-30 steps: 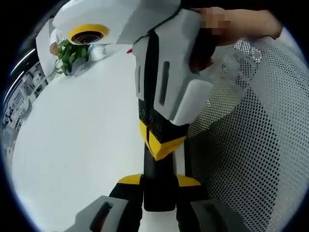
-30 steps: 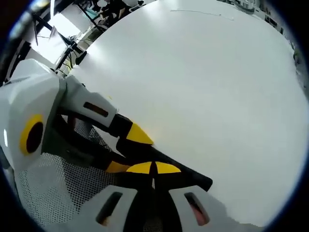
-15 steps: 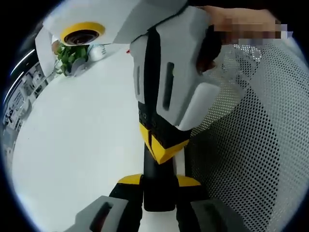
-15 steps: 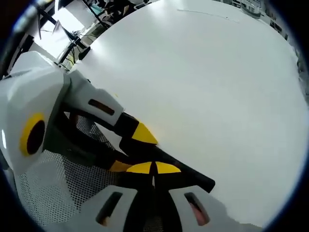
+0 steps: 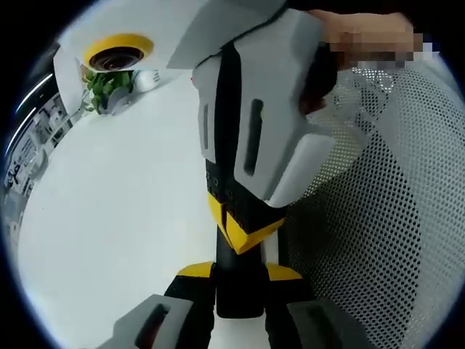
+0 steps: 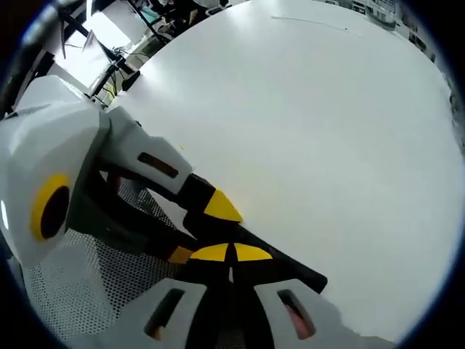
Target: Press the specified remote control buttons in sequence, fully releasing each button before pressing the next.
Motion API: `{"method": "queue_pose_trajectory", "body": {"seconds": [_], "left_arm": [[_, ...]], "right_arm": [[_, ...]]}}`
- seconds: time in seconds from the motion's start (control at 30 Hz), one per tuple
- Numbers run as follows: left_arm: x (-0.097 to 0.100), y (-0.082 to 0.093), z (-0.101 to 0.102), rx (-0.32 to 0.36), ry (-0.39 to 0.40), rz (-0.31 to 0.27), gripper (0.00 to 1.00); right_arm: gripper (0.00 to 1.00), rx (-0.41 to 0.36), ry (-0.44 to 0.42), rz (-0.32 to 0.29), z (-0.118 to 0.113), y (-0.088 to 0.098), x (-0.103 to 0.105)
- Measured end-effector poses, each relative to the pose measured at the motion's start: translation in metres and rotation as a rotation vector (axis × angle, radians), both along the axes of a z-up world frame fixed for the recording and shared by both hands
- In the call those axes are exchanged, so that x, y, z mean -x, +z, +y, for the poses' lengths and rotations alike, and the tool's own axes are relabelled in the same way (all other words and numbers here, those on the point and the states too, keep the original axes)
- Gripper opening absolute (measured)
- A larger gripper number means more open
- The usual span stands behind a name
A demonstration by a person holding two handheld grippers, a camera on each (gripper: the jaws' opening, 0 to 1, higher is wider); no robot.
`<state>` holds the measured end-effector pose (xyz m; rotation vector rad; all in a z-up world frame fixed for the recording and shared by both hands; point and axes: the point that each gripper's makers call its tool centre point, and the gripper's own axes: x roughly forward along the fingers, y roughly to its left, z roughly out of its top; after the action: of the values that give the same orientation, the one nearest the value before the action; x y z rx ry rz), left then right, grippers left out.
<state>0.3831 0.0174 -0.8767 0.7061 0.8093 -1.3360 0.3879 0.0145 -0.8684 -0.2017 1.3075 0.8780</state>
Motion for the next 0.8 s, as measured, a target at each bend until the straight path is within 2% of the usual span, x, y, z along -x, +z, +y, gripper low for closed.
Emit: {"method": "queue_pose_trajectory", "body": {"seconds": [0.2, 0.37, 0.67, 0.8], "left_arm": [[0.0003, 0.0005, -0.0001, -0.001, 0.000, 0.001, 0.25], [0.0002, 0.0008, 0.0000, 0.001, 0.001, 0.002, 0.25], [0.0000, 0.0007, -0.0007, 0.002, 0.002, 0.000, 0.25], [-0.0001, 0.0010, -0.0012, 0.005, 0.008, 0.001, 0.25]], "right_arm": [[0.00, 0.007, 0.013, -0.008, -0.0001, -0.0002, 0.0000], [0.00, 0.022, 0.046, -0.046, 0.0007, -0.0007, 0.0003], [0.00, 0.011, 0.041, -0.045, -0.0001, -0.0003, -0.0002], [0.00, -0.007, -0.003, -0.001, -0.0008, -0.0002, -0.0013]]}}
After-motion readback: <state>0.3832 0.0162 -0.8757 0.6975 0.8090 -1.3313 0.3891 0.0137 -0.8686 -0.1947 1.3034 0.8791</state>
